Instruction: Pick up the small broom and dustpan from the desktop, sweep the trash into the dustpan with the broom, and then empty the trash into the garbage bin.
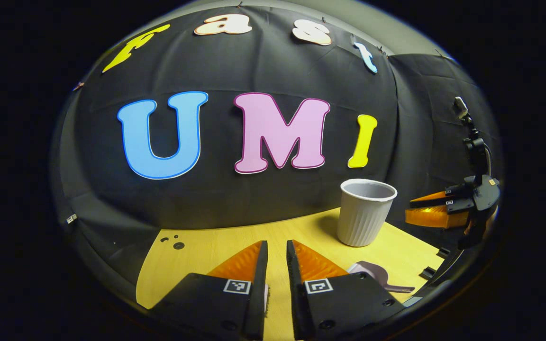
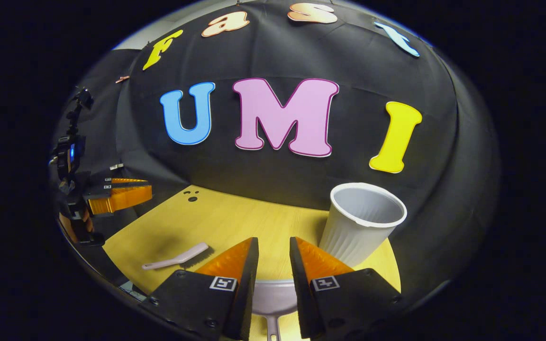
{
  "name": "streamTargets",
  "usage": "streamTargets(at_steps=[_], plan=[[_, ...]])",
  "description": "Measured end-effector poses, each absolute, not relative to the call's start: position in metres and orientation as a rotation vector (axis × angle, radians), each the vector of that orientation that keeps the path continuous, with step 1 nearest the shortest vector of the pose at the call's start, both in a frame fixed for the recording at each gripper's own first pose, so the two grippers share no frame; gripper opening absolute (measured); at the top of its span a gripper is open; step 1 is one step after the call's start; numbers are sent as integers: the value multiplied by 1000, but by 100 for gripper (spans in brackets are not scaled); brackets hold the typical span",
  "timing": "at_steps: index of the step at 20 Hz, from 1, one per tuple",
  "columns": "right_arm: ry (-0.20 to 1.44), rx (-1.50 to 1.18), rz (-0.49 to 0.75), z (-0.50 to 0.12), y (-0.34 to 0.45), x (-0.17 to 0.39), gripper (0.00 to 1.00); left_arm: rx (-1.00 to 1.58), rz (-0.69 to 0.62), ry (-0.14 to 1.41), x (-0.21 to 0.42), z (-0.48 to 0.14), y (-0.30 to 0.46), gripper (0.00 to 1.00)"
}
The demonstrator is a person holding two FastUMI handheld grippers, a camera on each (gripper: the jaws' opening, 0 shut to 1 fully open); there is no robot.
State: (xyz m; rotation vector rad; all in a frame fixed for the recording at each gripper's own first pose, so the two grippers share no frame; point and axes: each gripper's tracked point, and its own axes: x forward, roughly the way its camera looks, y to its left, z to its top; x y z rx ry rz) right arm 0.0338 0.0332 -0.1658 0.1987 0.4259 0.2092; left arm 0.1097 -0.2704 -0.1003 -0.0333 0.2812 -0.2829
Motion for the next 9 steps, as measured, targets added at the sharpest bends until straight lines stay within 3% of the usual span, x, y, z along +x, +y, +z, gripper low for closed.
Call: streamTargets(at_steps=[8,9], plan=[[433,184,226,-168,37,36,43,-22,-296,330,108,-109,-272,27],[437,183,229,-168,38,36,42,-19,-297,331,108,-107,-272,20]])
